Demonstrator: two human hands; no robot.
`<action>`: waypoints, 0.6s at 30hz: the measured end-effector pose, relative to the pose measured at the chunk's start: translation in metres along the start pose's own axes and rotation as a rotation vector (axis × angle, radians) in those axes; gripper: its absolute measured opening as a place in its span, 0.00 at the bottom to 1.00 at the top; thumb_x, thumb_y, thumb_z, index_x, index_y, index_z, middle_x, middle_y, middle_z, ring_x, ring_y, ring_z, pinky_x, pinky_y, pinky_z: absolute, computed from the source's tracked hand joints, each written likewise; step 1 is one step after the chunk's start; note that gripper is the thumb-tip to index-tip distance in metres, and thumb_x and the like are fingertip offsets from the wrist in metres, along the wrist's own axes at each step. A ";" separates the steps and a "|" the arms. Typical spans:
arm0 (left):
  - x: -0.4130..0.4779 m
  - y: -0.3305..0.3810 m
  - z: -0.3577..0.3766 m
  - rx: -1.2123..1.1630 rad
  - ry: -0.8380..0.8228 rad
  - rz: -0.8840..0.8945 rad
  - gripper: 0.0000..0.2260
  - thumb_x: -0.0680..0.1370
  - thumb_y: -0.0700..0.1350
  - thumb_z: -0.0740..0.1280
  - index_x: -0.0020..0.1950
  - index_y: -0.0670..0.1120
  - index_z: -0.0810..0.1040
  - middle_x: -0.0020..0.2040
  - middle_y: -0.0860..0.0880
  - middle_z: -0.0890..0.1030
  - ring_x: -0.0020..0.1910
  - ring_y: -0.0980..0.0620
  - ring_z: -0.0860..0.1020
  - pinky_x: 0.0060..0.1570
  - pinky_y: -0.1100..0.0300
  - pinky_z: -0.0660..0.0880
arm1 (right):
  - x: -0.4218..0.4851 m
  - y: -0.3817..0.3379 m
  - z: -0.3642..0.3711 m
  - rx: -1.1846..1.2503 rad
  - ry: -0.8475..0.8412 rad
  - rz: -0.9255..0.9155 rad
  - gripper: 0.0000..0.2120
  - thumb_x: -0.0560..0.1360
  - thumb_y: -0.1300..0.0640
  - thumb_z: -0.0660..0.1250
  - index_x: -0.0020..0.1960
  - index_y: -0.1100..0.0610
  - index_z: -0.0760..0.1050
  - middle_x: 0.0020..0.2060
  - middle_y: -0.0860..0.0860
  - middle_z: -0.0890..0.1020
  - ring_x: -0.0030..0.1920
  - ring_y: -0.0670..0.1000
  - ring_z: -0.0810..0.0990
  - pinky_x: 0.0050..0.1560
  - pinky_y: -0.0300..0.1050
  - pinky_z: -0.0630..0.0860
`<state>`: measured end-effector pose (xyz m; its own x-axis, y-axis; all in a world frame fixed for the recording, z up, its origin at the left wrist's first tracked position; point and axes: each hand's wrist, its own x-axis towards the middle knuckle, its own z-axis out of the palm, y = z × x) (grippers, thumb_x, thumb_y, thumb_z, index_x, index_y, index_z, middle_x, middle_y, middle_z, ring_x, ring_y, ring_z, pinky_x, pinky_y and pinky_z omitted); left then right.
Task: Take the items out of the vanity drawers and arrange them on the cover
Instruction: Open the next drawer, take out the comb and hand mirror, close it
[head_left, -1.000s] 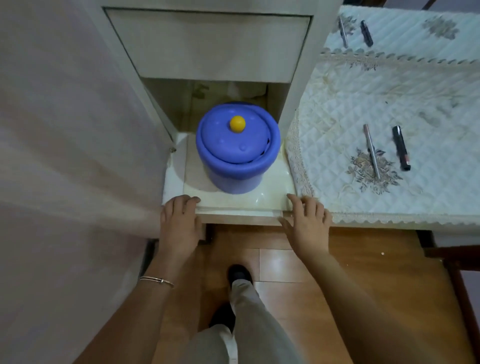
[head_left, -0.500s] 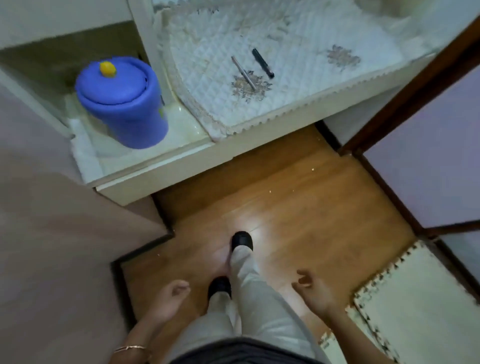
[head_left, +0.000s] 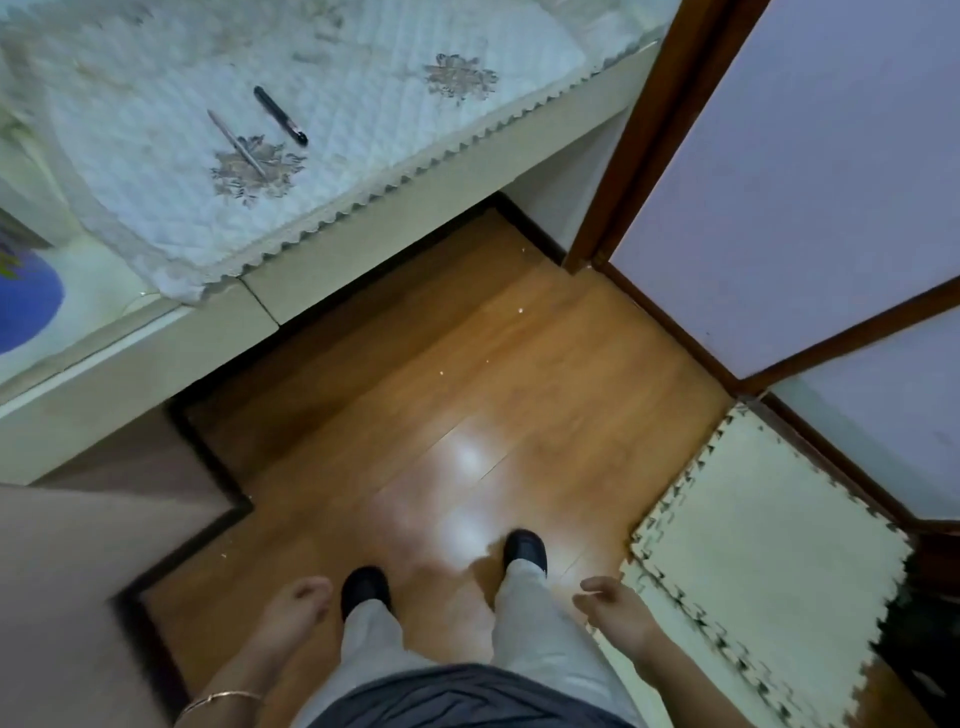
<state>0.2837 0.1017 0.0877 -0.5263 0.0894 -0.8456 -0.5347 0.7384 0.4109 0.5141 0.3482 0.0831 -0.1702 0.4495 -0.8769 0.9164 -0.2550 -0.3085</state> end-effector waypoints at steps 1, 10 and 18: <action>-0.007 0.010 0.018 -0.007 -0.020 -0.031 0.07 0.78 0.41 0.61 0.45 0.42 0.76 0.42 0.44 0.77 0.39 0.49 0.74 0.38 0.57 0.68 | 0.008 -0.003 -0.021 -0.001 -0.012 -0.008 0.10 0.73 0.58 0.64 0.54 0.56 0.72 0.45 0.55 0.76 0.46 0.53 0.75 0.44 0.43 0.69; -0.018 0.088 0.111 -0.023 0.002 0.032 0.05 0.78 0.43 0.62 0.46 0.46 0.77 0.47 0.46 0.80 0.47 0.47 0.78 0.38 0.60 0.68 | 0.083 -0.055 -0.172 -0.023 0.034 -0.093 0.09 0.73 0.58 0.64 0.52 0.58 0.74 0.45 0.60 0.80 0.45 0.59 0.78 0.45 0.50 0.73; 0.029 0.140 0.120 -0.178 0.051 -0.127 0.05 0.79 0.41 0.60 0.48 0.42 0.75 0.50 0.43 0.77 0.46 0.47 0.74 0.36 0.63 0.63 | 0.127 -0.118 -0.200 0.036 -0.023 -0.078 0.08 0.75 0.59 0.64 0.52 0.60 0.73 0.43 0.57 0.77 0.43 0.56 0.76 0.43 0.45 0.71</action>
<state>0.2731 0.2882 0.0799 -0.4779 -0.0339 -0.8778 -0.7045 0.6117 0.3599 0.4569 0.6066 0.0813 -0.2494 0.4498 -0.8576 0.8864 -0.2507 -0.3893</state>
